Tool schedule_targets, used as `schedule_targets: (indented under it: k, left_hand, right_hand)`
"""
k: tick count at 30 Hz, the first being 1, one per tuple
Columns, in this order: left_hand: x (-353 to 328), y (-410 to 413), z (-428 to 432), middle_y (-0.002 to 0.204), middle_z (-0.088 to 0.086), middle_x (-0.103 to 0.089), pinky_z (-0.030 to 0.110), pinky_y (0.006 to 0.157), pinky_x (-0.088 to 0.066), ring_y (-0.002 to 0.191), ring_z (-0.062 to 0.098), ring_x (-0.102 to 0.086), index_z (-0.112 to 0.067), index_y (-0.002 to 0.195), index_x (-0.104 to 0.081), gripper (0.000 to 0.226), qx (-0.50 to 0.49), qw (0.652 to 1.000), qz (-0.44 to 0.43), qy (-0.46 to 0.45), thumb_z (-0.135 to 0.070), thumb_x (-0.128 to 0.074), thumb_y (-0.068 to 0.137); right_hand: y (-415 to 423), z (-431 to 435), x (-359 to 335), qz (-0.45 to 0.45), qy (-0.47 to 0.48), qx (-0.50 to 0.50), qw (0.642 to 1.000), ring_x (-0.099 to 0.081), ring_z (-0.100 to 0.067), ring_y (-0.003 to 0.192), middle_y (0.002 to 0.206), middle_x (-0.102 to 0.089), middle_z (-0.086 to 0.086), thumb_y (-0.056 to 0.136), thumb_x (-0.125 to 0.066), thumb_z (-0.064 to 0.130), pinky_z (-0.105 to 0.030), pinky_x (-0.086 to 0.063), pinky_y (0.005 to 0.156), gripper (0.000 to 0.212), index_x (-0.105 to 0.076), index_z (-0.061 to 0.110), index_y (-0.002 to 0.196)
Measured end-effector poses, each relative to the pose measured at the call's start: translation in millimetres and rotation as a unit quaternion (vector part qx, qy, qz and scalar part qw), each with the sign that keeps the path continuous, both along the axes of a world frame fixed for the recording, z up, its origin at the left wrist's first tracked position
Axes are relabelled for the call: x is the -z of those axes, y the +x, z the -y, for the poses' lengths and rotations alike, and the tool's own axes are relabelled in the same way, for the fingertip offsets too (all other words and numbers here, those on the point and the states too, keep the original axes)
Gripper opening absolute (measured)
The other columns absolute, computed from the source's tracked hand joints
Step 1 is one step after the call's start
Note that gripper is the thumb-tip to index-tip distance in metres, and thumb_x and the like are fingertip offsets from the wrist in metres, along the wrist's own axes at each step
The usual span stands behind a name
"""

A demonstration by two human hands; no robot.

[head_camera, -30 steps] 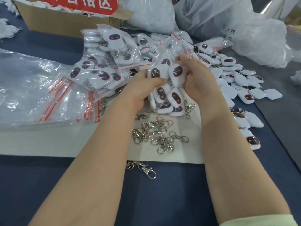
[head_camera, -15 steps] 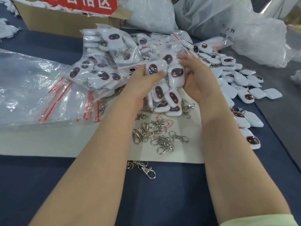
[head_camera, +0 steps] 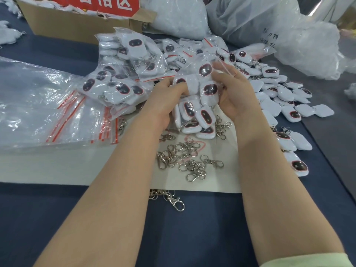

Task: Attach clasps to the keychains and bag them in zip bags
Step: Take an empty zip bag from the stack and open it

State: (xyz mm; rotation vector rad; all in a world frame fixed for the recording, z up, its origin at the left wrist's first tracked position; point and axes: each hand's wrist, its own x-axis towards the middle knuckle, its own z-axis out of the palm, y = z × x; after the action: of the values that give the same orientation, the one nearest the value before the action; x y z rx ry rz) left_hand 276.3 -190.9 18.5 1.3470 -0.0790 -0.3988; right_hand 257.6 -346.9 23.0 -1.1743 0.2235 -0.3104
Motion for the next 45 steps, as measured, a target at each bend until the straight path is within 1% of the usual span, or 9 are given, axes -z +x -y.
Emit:
schedule_targets:
  k: [12,15,18,20,23,28,36,42,45]
  left_hand:
    - [-2,-4,1,0.1,0.01,-0.07,0.041,0.068,-0.059,0.074,0.022,-0.069,-0.016,0.107,-0.059,0.023,0.008,1.0,-0.009,0.027,-0.014,-0.067,0.086]
    - [-3,-3,0,0.117,0.007,-0.064,0.045,0.088,-0.053,0.097,0.023,-0.066,-0.014,0.129,-0.049,0.059,0.009,0.995,0.029,0.094,-0.023,-0.076,0.077]
    - [-2,-7,4,0.132,-0.004,-0.047,0.036,0.098,-0.039,0.115,0.019,-0.05,-0.02,0.144,-0.022,0.099,0.027,0.966,0.123,0.225,-0.04,-0.082,0.068]
    - [0,-10,8,0.133,0.0,-0.045,0.032,0.096,-0.036,0.118,0.021,-0.046,-0.02,0.145,-0.014,0.106,0.021,0.957,0.157,0.245,-0.04,-0.083,0.067]
    - [0,-10,7,0.126,-0.002,-0.051,0.034,0.098,-0.042,0.112,0.017,-0.052,-0.017,0.138,-0.029,0.089,0.007,0.97,0.132,0.203,-0.031,-0.083,0.068]
    - [-1,-9,3,0.103,-0.006,-0.065,0.029,0.077,-0.052,0.091,0.011,-0.064,-0.022,0.108,-0.051,0.054,0.037,0.982,0.109,0.148,-0.024,-0.085,0.066]
    - [2,-3,-1,0.11,0.009,-0.067,0.05,0.09,-0.052,0.098,0.027,-0.067,-0.013,0.122,-0.053,0.048,0.046,0.994,0.039,0.089,-0.012,-0.073,0.078]
    - [-2,-4,-2,0.083,0.006,-0.06,0.034,0.068,-0.054,0.065,0.019,-0.06,-0.012,0.101,-0.052,0.018,0.048,0.996,-0.026,0.073,-0.009,-0.054,0.084]
    - [-4,-3,-3,0.083,0.007,-0.052,0.032,0.068,-0.047,0.064,0.019,-0.052,-0.01,0.096,-0.049,0.014,0.05,0.997,-0.045,0.035,-0.003,-0.049,0.083]
  right_hand:
    - [-4,-4,-2,-0.005,0.025,0.009,1.0,-0.067,-0.023,0.083,0.1,-0.072,-0.01,0.089,-0.055,-0.007,-0.043,-0.052,0.092,0.026,-0.063,0.005,0.109]
    - [-3,-6,-5,-0.005,0.035,0.017,0.999,-0.065,-0.022,0.086,0.119,-0.065,-0.016,0.089,-0.054,-0.01,-0.041,-0.054,0.092,0.029,-0.058,0.001,0.116]
    - [-1,-11,-6,-0.004,0.026,0.01,1.0,-0.067,-0.012,0.065,0.094,-0.07,-0.008,0.09,-0.052,-0.011,-0.026,-0.057,0.063,0.023,-0.06,0.001,0.107]
    - [-1,-14,-7,0.001,0.005,-0.004,1.0,-0.067,-0.013,0.064,0.084,-0.069,-0.007,0.091,-0.052,-0.009,-0.025,-0.056,0.06,0.019,-0.061,0.005,0.098]
    - [0,-16,-9,0.008,-0.017,-0.014,1.0,-0.067,-0.015,0.071,0.083,-0.07,-0.006,0.091,-0.053,-0.008,-0.025,-0.056,0.065,0.019,-0.063,0.008,0.095]
    - [-1,-14,-8,0.017,-0.001,-0.034,0.999,-0.071,-0.015,0.068,0.076,-0.074,-0.002,0.092,-0.053,-0.006,-0.026,-0.056,0.058,0.018,-0.061,0.008,0.099]
    - [-3,-7,-4,0.04,-0.01,-0.11,0.993,-0.072,-0.022,0.084,0.09,-0.075,-0.008,0.088,-0.06,-0.002,-0.032,-0.057,0.07,0.021,-0.061,0.009,0.106]
    - [-5,0,-2,-0.012,-0.131,-0.15,0.98,-0.071,-0.021,0.091,0.101,-0.07,-0.008,0.084,-0.064,-0.007,-0.031,-0.056,0.078,0.039,-0.058,0.013,0.117]
    - [-5,-1,-3,0.017,-0.088,-0.113,0.99,-0.071,-0.014,0.084,0.106,-0.065,-0.006,0.086,-0.059,-0.01,-0.026,-0.056,0.073,0.041,-0.054,0.009,0.123]
